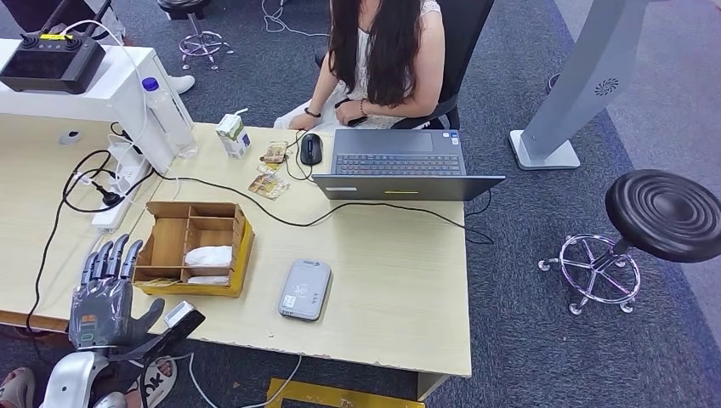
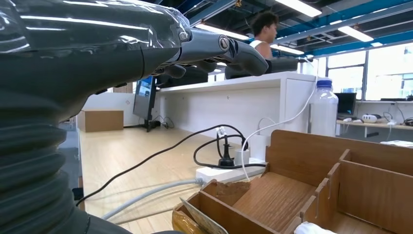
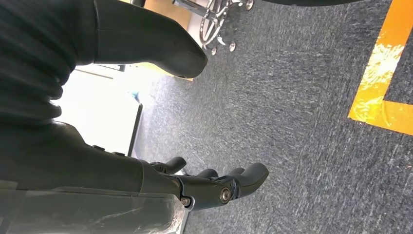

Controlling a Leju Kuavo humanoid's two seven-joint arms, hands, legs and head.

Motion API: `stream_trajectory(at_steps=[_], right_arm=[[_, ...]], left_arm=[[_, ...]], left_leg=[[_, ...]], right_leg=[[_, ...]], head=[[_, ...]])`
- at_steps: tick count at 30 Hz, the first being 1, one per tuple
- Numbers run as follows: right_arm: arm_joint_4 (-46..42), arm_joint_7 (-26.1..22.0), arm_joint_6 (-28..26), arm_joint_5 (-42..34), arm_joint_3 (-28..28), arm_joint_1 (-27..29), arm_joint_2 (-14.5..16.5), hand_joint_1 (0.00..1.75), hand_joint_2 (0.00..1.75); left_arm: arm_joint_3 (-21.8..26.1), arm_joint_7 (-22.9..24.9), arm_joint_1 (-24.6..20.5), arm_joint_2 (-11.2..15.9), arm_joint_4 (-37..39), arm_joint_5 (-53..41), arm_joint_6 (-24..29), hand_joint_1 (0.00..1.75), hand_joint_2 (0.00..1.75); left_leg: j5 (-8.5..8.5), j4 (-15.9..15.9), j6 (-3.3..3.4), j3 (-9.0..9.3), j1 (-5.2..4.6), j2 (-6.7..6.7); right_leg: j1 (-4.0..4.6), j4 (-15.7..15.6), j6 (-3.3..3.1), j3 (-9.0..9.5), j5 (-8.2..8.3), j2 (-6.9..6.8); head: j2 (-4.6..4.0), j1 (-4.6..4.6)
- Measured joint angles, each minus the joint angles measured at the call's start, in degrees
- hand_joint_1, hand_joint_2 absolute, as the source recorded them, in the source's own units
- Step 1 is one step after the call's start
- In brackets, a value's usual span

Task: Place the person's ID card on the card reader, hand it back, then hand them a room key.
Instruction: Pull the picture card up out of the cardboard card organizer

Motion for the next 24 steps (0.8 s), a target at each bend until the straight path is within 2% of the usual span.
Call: stream_trajectory(at_steps=[24], right_arm=[[0.02, -0.96, 0.02, 0.11, 0.70, -0.02, -0.08, 0.00, 1.75]], left_arm=[[1.02, -1.03, -1.64, -1.33, 3.36, -1.42, 0.57, 0.00, 1.75]], left_leg=[[0.01, 0.00, 0.00, 0.00, 0.00, 0.00]], right_leg=[[0.00, 0.00, 0.00, 0.01, 0.00, 0.00]], head=[[0.00, 0.00]])
